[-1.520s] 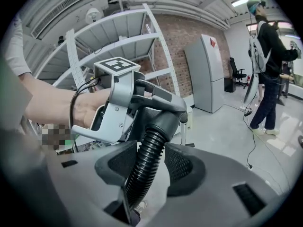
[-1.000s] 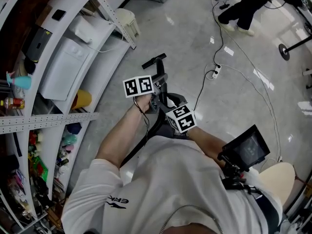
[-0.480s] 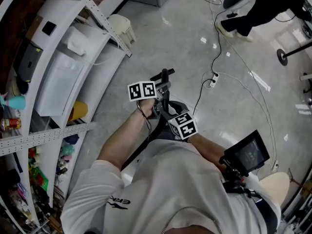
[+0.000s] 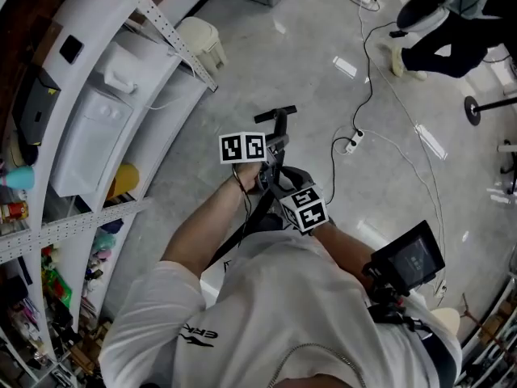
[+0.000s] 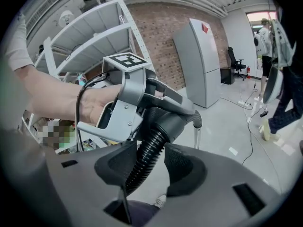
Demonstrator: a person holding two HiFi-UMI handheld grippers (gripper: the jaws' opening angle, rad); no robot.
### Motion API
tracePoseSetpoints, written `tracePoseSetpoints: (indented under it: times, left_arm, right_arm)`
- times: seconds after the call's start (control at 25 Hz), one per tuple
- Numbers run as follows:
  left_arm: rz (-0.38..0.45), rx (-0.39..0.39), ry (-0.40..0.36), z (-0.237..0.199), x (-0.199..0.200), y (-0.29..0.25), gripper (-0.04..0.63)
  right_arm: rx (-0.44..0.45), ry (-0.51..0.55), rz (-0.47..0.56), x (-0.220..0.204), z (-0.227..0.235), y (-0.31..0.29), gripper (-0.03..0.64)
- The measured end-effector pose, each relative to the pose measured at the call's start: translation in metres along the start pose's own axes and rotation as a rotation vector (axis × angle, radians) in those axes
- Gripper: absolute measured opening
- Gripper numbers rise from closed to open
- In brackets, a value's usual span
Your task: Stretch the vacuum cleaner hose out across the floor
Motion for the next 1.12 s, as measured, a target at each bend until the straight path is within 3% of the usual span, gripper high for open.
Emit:
tracePoseSetpoints:
  times: [0.44, 0.72, 0.84, 1.0, 1.12]
  left_arm:
    - [-0.007, 0.057, 0.008, 0.008, 0.036, -0.081, 0.179]
    - [-0.154, 0.039, -0.047, 0.006, 0.012, -0.115, 0.179]
    - [-0.209, 0.002, -0.088, 0.01, -0.003, -0.119, 0.179]
    - [-0.224, -0.022, -0.086, 0.012, -0.01, -0.116, 0.179]
    - [-0.254, -0.034, -0.107, 0.018, -0.013, -0.124, 0.179]
  right_arm:
    - [0.118, 0.099, -0.11, 0.027, 0.081, -0.004, 0.172]
    - [0.191, 0.152, -0.209, 0.005, 0.101, -0.008, 0.151]
    - [0.208, 0.203, -0.225, -0.009, 0.105, -0.006, 0.083]
    - [0.223, 0.223, -0.215, -0.011, 0.108, -0.004, 0.004]
    - [0.267, 0.24, -0.212, -0.01, 0.111, 0.001, 0.003]
Point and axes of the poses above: the fingertips, and each gripper's own axes: y backward along the fingers, z to its right, x out of its top, the point moved 4 cm from there along y, backward along the fingers, and after that the axes turned 10 degrees about -y, right-handed, at the moved point
